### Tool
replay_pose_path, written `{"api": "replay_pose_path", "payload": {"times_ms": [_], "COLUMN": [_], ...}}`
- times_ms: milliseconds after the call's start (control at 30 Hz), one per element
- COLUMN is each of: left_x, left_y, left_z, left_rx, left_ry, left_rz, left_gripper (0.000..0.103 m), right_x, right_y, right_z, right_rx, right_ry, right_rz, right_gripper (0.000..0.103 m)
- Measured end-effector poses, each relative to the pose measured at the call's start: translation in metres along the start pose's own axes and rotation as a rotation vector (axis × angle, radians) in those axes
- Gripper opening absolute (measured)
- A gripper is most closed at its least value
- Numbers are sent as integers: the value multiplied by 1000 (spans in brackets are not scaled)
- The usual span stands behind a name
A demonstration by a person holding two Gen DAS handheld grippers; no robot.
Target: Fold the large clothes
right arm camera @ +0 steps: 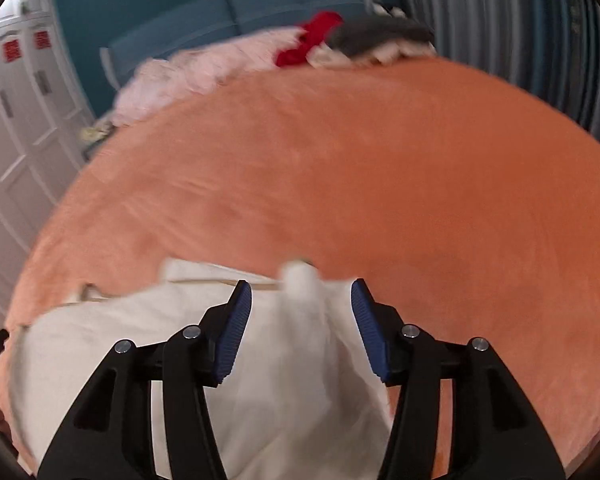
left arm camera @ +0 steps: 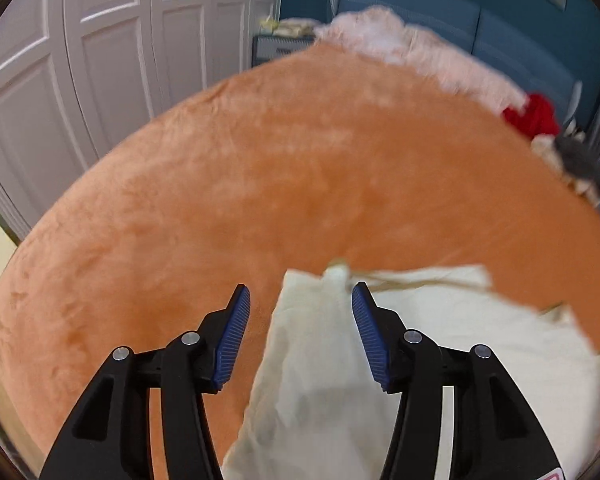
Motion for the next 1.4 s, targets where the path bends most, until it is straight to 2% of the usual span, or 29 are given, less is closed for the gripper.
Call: {"api": "replay_pose_path", "payload": {"times_ms": [67, 100, 133, 167, 233, 333, 433, 500, 700, 1400], "left_x": [-21, -27, -28, -28, -19, 3, 30, 45, 66, 80], "left_y": [-19, -34, -48, -72, -110, -152, -179, -185, -187, -198], "left_z": [15, 21, 26, 29, 27, 13, -8, -22, -39, -42], "left_rx": [17, 35, 52, 81, 130, 206, 251, 264, 284, 350], "left_ry": [-49, -62, -63, -57, -29, 32, 105, 124, 75, 16], "left_rz": [-53, -80, -102, -148, -194, -214, -210, -187, -151, -35], "left_gripper": [52, 52, 52, 52, 52, 48, 38, 37, 38, 41], "right_x": [-11, -11, -9, -7, 1, 18, 37, 49, 66, 81], "right_y": [34, 49, 75, 88, 120, 147, 149, 143, 131, 137], "right_z": [-4, -8, -18, -26, -47, -74, -94, -102, -113, -121], "right_rx": [-63, -89, -140, -167, -225, -283, -304, -305, -283, -308], "right_ry": [21, 39, 76, 96, 156, 224, 275, 292, 282, 195], "right_rz": [71, 97, 139, 159, 201, 205, 171, 150, 143, 141], "right_gripper": [49, 44, 36, 32, 14, 9, 8, 4, 3, 3]}}
Point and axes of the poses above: each gripper's, at about its wrist camera, not at the fingertips, and x roughly the way its jaws point, y to its left, z to its top, the point moved 6 cm from there along x, roughly the way its jaws point, and after that the axes turned 13 degrees about x, right-handed, at the moved point
